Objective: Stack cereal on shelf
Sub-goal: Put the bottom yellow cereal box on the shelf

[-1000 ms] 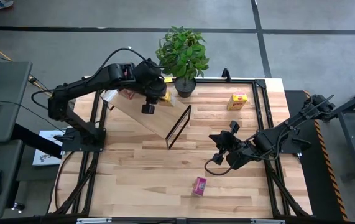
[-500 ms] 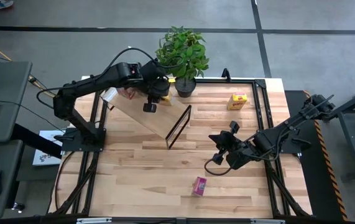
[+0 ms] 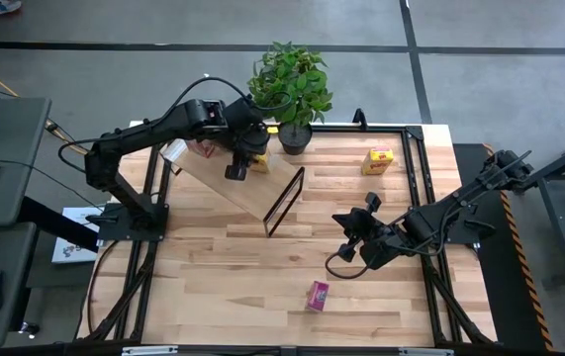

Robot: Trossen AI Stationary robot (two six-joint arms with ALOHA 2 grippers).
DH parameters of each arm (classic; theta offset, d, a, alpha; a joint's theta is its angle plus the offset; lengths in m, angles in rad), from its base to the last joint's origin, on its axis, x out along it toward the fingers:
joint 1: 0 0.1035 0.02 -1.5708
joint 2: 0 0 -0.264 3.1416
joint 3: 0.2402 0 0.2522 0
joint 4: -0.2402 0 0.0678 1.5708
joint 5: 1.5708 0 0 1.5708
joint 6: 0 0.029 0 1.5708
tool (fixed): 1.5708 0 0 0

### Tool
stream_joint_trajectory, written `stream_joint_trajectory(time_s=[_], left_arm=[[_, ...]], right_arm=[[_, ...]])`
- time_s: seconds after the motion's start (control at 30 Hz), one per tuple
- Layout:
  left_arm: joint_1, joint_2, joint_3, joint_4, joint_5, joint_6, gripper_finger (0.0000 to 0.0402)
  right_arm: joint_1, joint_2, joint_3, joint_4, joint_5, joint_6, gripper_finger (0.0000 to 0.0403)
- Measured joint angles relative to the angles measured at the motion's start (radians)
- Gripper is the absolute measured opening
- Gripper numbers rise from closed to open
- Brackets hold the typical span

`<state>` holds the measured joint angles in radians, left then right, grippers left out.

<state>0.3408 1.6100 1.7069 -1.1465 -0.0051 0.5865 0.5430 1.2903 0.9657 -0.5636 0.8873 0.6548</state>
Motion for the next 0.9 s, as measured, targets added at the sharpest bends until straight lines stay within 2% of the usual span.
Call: stream_joint_trajectory(time_s=[0.23, 0.53, 0.8, 0.9], left_arm=[[0.000, 0.000, 0.000, 0.000, -0.032, 0.028, 0.0202], [-0.001, -0.003, 0.000, -0.001, -0.050, 0.088, 0.0202], [-0.020, -0.004, 0.000, -0.017, -0.137, 0.131, 0.0201], [-0.032, -0.004, 0.000, -0.017, -0.138, 0.150, 0.0200]], right_arm=[[0.000, 0.000, 0.000, 0.000, 0.000, 0.000, 0.0000], [0.000, 0.000, 0.000, 0.000, 0.000, 0.000, 0.0000], [0.000, 0.000, 0.000, 0.000, 0.000, 0.000, 0.0000], [0.000, 0.000, 0.000, 0.000, 0.000, 0.000, 0.0000]])
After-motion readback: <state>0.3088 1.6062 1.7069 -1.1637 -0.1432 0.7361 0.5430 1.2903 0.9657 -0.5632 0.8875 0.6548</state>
